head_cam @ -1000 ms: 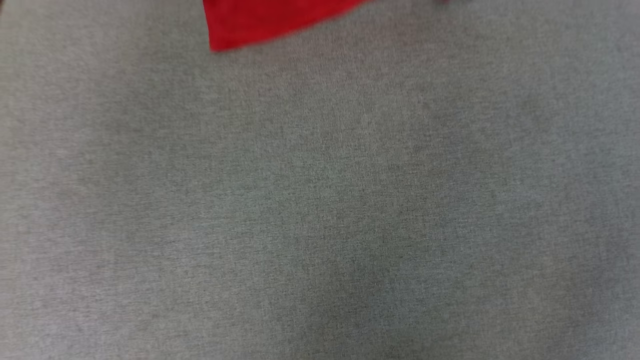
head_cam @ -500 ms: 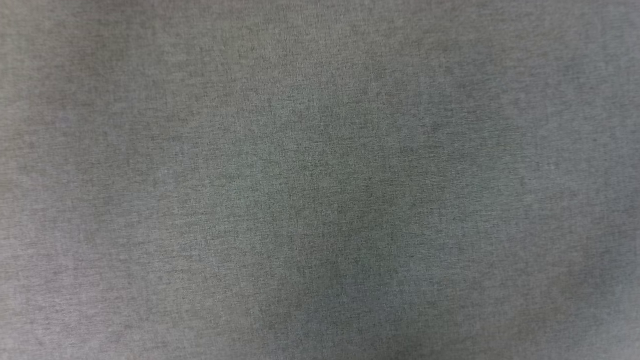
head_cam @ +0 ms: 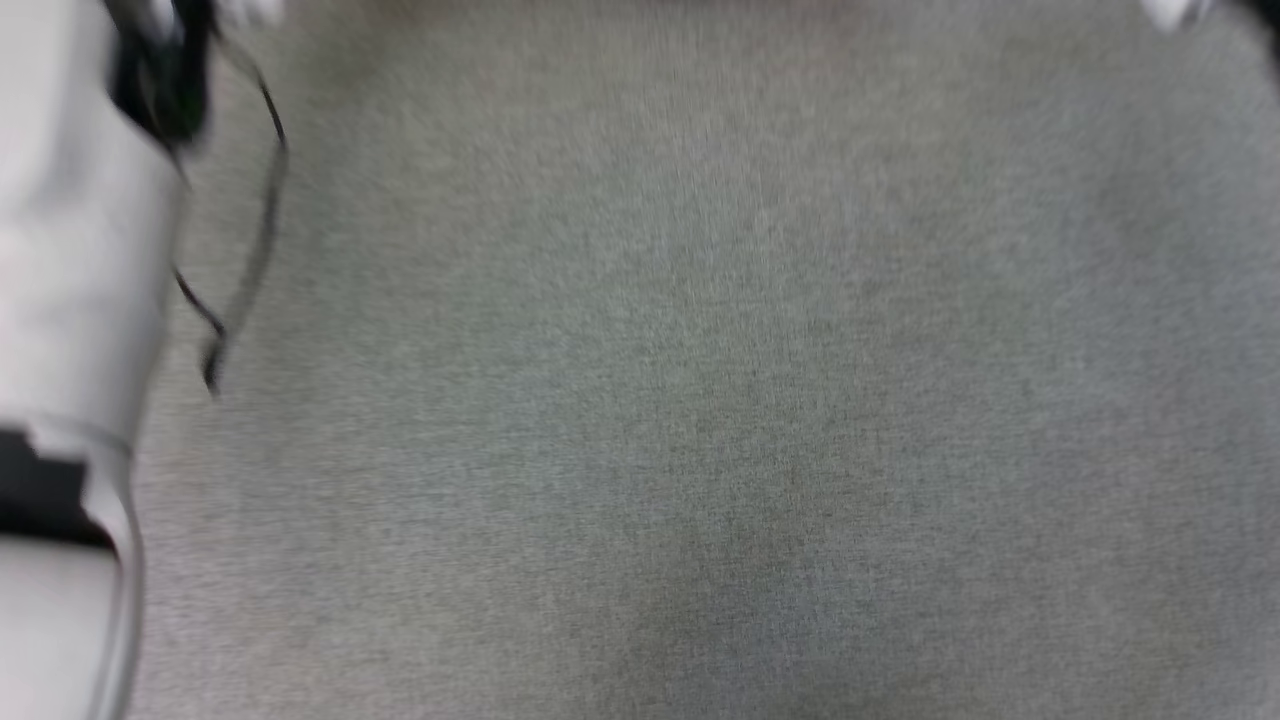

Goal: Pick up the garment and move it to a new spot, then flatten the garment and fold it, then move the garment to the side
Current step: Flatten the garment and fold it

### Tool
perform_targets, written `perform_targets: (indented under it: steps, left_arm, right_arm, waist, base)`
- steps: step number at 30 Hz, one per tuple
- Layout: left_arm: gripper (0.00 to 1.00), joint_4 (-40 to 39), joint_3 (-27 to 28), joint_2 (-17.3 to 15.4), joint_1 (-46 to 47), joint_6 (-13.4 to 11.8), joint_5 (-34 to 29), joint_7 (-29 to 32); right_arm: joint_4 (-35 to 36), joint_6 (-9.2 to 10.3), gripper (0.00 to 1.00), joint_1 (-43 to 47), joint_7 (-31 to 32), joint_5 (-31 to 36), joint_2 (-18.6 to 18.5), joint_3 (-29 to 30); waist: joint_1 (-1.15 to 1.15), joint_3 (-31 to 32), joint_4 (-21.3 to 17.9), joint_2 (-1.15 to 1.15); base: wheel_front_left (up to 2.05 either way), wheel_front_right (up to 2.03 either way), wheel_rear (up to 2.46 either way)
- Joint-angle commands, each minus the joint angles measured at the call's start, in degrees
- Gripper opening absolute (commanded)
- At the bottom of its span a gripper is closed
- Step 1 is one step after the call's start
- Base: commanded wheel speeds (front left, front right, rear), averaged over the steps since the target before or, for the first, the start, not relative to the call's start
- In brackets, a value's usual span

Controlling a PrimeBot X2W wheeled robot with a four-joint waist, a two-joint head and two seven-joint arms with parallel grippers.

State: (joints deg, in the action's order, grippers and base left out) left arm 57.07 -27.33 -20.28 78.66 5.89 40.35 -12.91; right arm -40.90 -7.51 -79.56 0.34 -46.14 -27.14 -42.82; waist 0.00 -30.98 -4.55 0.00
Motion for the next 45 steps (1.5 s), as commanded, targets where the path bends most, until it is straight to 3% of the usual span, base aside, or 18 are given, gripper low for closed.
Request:
perform_targets:
  steps: [1, 7, 19, 30, 38, 39, 40, 41, 42, 45]
  left_arm:
    - [0.00, -0.6, 0.3, -0.2, -4.0, 0.3, 0.8, -0.7]
    - [0.00, -5.0, 1.0, -1.7, -19.0, 0.5, 3.0, -1.7]
    - [0.00, -24.6, 1.4, -7.2, -50.3, -7.2, 4.9, 0.7]
    - [0.00, -45.5, 2.5, -10.2, -76.6, -19.4, 8.9, 4.6]
    - [0.00, -52.6, 0.8, -10.2, -83.4, -25.8, 6.9, 5.5]
    - [0.00, -53.0, 0.8, -10.2, -83.5, -26.3, 6.7, 5.3]
    - [0.00, -53.4, 0.7, -10.0, -83.6, -26.7, 6.5, 5.1]
    - [0.00, -53.9, 0.6, -9.8, -83.6, -27.0, 6.2, 5.0]
    - [0.00, -54.3, 0.5, -9.7, -83.4, -27.2, 6.0, 4.9]
    - [0.00, -55.2, 0.1, -9.4, -82.3, -27.9, 4.9, 4.1]
  right_arm:
    - [1.6, 0.04, 0.00, 3.9, -0.4, -1.5, -1.2, -0.2]
    - [7.8, 0.03, 0.00, 17.8, 0.8, -5.4, -5.1, -0.2]
    - [15.4, 0.03, 0.00, 44.7, 3.1, -6.6, -8.3, 5.3]
    - [20.1, 0.03, 0.00, 70.7, 7.5, -2.6, -2.6, 14.4]
    - [23.8, 0.04, 0.00, 84.6, 13.2, 5.6, 2.3, 22.9]
    - [24.7, 0.04, 0.04, 85.6, 14.2, 6.0, 3.2, 23.9]
    - [25.9, 0.03, 0.20, 86.2, 14.6, 7.4, 3.7, 24.8]
    - [27.1, 0.03, 0.82, 86.6, 15.0, 8.3, 4.1, 25.9]
    - [28.3, 0.03, 1.00, 86.9, 15.7, 8.8, 4.7, 26.9]
    - [32.4, 0.03, 1.00, 85.7, 15.6, 11.9, 6.1, 30.3]
  waist:
    - [0.00, 4.9, 1.2, 0.00]
    - [0.00, 11.4, 1.7, 0.00]
    - [0.00, 22.3, 2.6, 0.00]
    - [0.00, 28.0, 2.7, 0.00]
    - [0.00, 28.9, 4.2, 0.00]
    - [0.00, 28.9, 4.3, 0.00]
    - [0.00, 28.9, 4.4, 0.00]
    - [0.00, 28.9, 4.5, 0.00]
    - [0.00, 28.8, 4.6, 0.00]
    - [0.00, 28.4, 5.1, 0.00]
  base:
    - [0.00, 0.00, 0.00]
    - [0.00, 0.00, 0.00]
    - [0.00, 0.00, 0.00]
    - [0.00, 0.00, 0.00]
    - [0.00, 0.00, 0.00]
    - [0.00, 0.00, 0.00]
    - [0.00, 0.00, 0.00]
    - [0.00, 0.00, 0.00]
    - [0.00, 0.00, 0.00]
    - [0.00, 0.00, 0.00]
